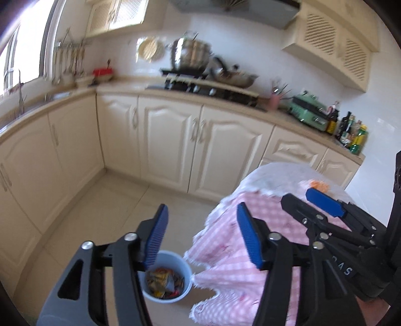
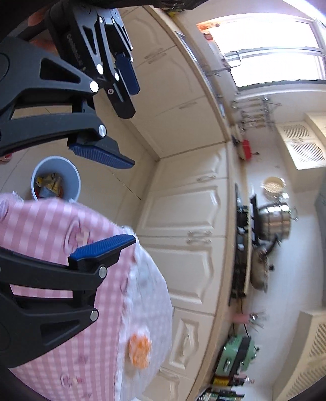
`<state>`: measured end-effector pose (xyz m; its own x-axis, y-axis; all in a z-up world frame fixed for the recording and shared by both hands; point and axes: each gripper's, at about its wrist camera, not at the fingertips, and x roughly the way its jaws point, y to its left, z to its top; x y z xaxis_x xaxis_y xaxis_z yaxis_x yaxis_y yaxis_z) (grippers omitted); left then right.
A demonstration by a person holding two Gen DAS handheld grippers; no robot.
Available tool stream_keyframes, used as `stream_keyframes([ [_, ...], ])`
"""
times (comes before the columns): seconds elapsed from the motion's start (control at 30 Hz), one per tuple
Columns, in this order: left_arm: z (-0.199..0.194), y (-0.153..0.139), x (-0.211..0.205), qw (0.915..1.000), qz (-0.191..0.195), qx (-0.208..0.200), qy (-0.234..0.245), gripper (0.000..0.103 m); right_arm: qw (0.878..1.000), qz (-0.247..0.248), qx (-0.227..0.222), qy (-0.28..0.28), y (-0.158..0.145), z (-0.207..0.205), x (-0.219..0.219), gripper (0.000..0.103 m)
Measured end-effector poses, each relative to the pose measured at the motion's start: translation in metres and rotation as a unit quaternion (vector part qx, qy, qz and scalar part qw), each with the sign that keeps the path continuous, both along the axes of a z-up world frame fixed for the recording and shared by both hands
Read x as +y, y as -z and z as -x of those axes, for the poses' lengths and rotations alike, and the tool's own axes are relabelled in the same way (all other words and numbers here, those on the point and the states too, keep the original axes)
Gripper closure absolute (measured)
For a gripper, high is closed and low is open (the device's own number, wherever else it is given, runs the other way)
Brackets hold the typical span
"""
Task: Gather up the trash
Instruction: 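Move both grippers back to the orange-white bread bag on the table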
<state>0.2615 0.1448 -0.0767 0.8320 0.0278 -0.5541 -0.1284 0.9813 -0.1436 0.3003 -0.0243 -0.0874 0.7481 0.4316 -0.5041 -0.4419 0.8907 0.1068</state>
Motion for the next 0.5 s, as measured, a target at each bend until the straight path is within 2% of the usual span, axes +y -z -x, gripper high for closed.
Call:
stream_keyframes([
  [0.07, 0.006, -0.011, -0.021, 0.9997, -0.014, -0.022, 0.002, 0.038, 1.000, -0.008, -0.007, 0.012, -0.007, 0.004, -0.019, 0.046],
  [0.17, 0.006, -0.022, -0.051, 0.9988, -0.032, -0.034, 0.015, 0.033, 0.999, -0.017, -0.015, 0.031, -0.015, 0.009, -0.052, 0.045],
  [0.33, 0.000, -0.026, -0.097, 0.9976, -0.039, -0.034, 0.046, 0.032, 0.997, -0.025, -0.023, 0.067, -0.018, 0.017, -0.104, 0.044],
  [0.5, -0.022, -0.014, -0.136, 0.9958, -0.031, -0.014, 0.085, 0.030, 0.993, -0.026, -0.014, 0.114, -0.005, 0.017, -0.163, 0.042],
])
